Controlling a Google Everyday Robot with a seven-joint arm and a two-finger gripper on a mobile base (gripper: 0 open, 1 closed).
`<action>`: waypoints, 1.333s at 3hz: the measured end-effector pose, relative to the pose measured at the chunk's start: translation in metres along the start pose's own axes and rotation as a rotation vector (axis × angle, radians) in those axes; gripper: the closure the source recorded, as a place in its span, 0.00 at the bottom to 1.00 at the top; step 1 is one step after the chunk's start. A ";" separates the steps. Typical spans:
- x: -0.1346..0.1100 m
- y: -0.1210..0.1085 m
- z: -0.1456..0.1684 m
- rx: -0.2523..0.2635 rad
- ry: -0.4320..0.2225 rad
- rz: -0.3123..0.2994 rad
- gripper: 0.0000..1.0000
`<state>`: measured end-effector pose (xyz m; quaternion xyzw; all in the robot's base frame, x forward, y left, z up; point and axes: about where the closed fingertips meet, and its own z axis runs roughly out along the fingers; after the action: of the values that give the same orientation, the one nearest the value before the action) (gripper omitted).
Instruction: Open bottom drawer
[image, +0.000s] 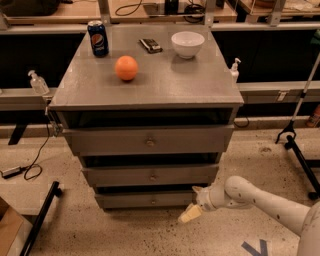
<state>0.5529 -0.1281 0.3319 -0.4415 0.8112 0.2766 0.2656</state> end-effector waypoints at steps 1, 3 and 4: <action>0.010 -0.013 0.013 -0.010 -0.046 0.017 0.00; 0.027 -0.046 0.044 -0.046 -0.119 0.054 0.00; 0.034 -0.063 0.059 -0.060 -0.142 0.077 0.00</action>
Offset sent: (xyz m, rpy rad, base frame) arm 0.0425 -0.0117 -0.0611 0.1509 -0.0059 -0.0445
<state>0.6025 -0.1362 0.2542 -0.3970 0.7980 0.3414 0.2983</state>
